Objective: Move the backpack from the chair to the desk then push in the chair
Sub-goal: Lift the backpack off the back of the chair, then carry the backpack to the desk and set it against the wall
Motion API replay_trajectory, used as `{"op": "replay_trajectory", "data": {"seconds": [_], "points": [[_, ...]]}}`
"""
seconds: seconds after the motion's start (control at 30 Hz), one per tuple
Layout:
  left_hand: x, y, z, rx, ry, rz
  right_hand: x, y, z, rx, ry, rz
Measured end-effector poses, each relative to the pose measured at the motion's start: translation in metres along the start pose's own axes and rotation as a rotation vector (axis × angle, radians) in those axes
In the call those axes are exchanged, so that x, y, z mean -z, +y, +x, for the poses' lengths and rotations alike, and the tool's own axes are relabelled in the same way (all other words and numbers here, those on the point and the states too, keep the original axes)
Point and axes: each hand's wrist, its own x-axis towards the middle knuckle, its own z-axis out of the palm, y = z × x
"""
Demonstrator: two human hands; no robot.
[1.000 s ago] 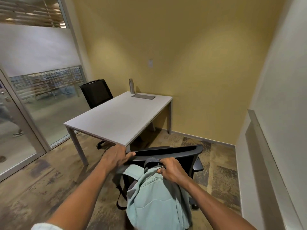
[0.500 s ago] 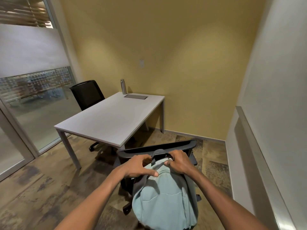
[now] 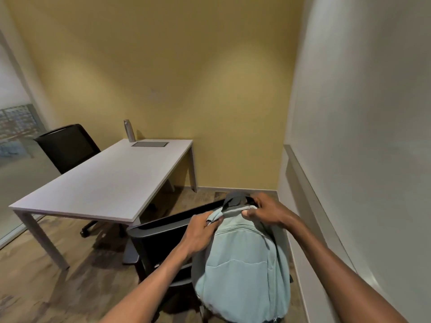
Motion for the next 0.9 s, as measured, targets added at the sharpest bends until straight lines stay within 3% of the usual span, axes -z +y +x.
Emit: {"op": "replay_trajectory", "data": {"seconds": [0.2, 0.33, 0.47, 0.67, 0.9], "points": [[-0.021, 0.057, 0.028, -0.014, -0.031, -0.147, 0.058, 0.006, -0.033, -0.046, 0.057, -0.029], [-0.028, 0.089, 0.043, -0.018, 0.000, -0.201, 0.088, 0.015, -0.061, -0.111, 0.163, 0.078], [-0.028, 0.109, 0.057, -0.024, 0.009, -0.228, 0.095, 0.036, -0.094, -0.220, 0.111, 0.164], [-0.031, 0.133, 0.077, -0.052, -0.012, -0.332, 0.073, 0.052, -0.093, -0.236, 0.565, 0.255], [-0.023, 0.149, 0.107, -0.154, -0.013, -0.392, 0.090, 0.040, -0.076, -0.179, 0.760, 0.265]]}}
